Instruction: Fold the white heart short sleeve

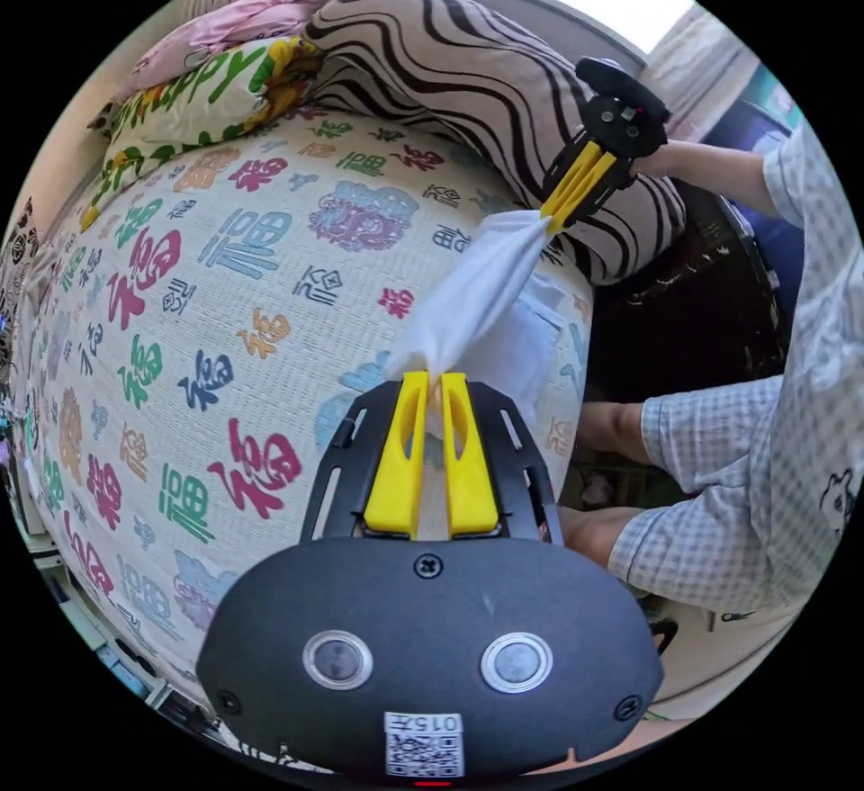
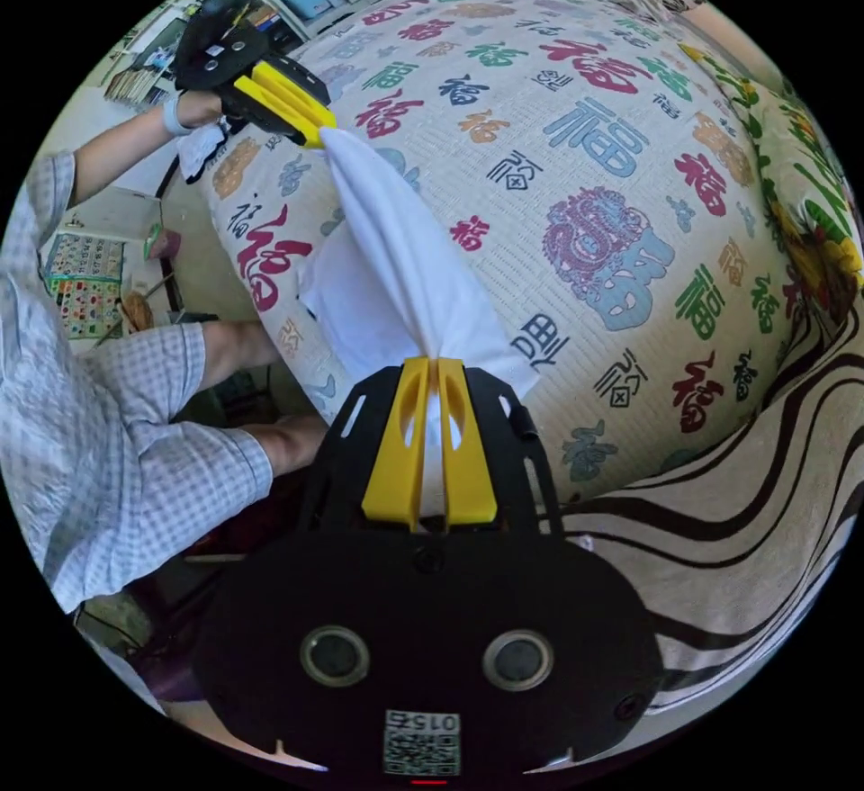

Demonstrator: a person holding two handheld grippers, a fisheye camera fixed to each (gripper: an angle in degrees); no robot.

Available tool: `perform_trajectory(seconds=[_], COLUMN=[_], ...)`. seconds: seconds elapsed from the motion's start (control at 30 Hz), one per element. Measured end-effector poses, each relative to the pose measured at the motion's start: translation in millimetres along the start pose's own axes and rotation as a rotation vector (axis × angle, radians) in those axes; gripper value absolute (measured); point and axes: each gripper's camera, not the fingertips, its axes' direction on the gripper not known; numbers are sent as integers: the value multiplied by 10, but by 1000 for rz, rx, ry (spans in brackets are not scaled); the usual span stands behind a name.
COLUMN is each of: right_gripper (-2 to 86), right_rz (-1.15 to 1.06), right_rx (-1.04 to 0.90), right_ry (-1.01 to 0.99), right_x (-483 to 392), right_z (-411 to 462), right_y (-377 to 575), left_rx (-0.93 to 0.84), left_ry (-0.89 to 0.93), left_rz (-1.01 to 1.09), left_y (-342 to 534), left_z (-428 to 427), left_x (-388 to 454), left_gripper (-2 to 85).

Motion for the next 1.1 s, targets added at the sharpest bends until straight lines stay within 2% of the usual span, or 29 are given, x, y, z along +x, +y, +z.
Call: perform_trajectory(seconds=[0.07, 0.23, 0.3, 0.53, 0.6, 0.67, 0.77, 0.87, 0.93, 1.03, 1.1], right_gripper=[5, 10, 15, 49, 45, 25, 4, -2, -3, 0, 6], right_rz=[-21, -31, -6, 105, 145, 167, 137, 88, 90, 219, 263], right_rx=[-35, -10, -29, 14, 89, 219, 289, 210, 82, 121, 117], right_ry=[37, 64, -4, -123, -166, -188, -162, -221, -163, -242, -215], right_x=[-263, -386, -323, -81, 50, 210, 334, 346, 355, 612, 765], right_z=[305, 987, 1191, 1237, 1068, 908, 1095, 1584, 1913, 2023, 1992], right_y=[270, 594, 672, 1093, 1203, 1259, 1083, 889, 915, 1181, 1336], left_rx=[-1, -93, -130, -156, -130, 0, 89, -80, -123, -146, -148], left_ry=[-2, -26, -24, 54, 111, 152, 209, 294, 217, 260, 257], left_rz=[20, 1, -3, -153, -202, -273, -323, -303, -269, -357, -409], left_y=[254, 687, 810, 1115, 1175, 1159, 1000, 996, 1212, 1609, 1800], left_z=[65, 539, 661, 189, -95, -513, -589, -191, -189, -457, -712], left_x=[378, 725, 736, 477, 355, 201, 16, -123, -177, -412, -550], left_gripper=[6, 11, 15, 47, 48, 51, 54, 18, 8, 3, 4])
